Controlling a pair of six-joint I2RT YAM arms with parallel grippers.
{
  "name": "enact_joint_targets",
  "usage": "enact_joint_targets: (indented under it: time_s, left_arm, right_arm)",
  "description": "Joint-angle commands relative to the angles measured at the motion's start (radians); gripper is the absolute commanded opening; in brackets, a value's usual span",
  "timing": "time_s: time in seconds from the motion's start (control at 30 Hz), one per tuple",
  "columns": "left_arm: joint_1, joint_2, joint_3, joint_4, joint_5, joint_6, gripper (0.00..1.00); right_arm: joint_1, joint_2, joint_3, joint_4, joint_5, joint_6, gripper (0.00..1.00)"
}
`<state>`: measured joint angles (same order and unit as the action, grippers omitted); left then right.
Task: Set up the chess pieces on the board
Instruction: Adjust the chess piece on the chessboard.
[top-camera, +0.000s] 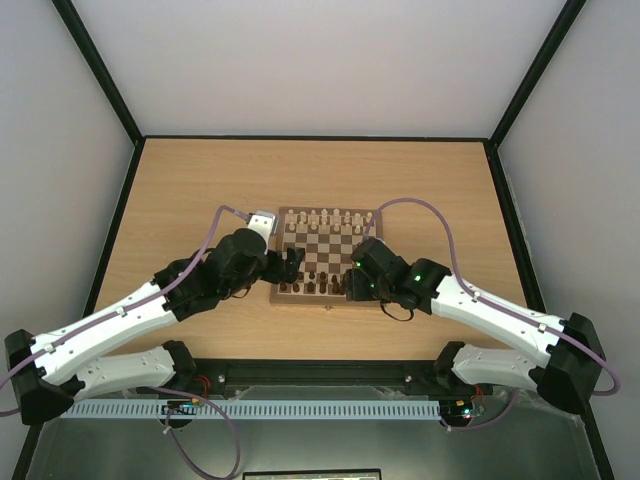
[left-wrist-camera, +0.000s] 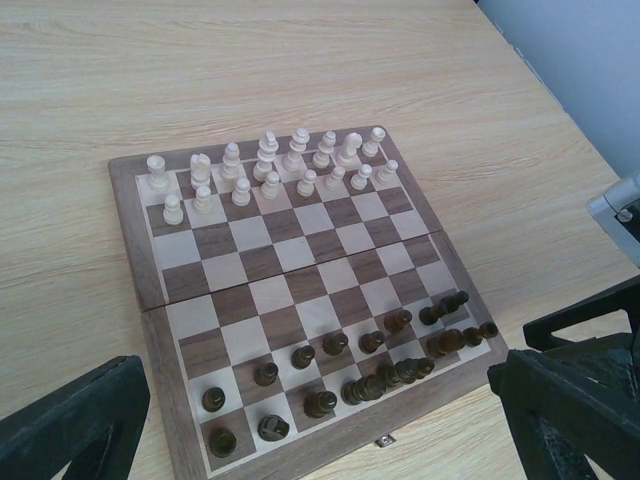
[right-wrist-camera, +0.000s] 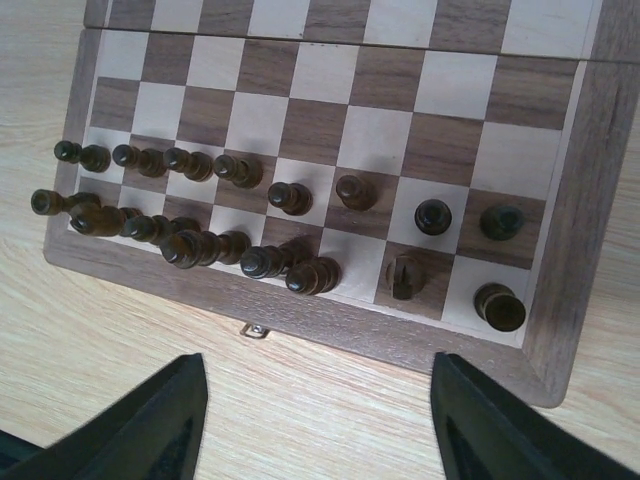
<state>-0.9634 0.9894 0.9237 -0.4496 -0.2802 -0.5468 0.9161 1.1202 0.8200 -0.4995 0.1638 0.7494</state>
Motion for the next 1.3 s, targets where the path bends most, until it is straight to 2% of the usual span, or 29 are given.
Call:
enact_joint_targets:
  time_s: [0.0,0.13,0.23,0.67,0.77,1.27]
  left_arm:
    - [0.006,-0.004,-0.022,0.043,-0.017,-0.01,0.99]
    - [0.008,0.003,-0.026,0.048,-0.017,-0.011,0.99]
    - [0.009,0.003,-0.028,0.049,-0.017,-0.014,0.99]
    - [0.01,-0.006,-0.034,0.056,-0.005,-0.014,0.99]
    - [0.011,-0.005,-0.033,0.055,-0.004,-0.012,0.99]
    - [0.012,-0.009,-0.031,0.056,0.008,-0.002,0.99]
  right_arm:
    - [-0.002,0.014,-0.017,-0.018,0.028,0.006,0.58]
    - [-0.001,0.05,-0.015,0.009,0.007,-0.005,0.47]
    - [-0.001,0.087,-0.007,0.026,0.0,-0.011,0.44]
    - [-0.003,0.198,0.008,0.076,-0.015,-0.015,0.42]
    - [-0.004,0.214,0.013,0.083,-0.012,-0.013,0.38]
    - [-0.024,0.27,0.029,0.107,-0.015,-0.025,0.32]
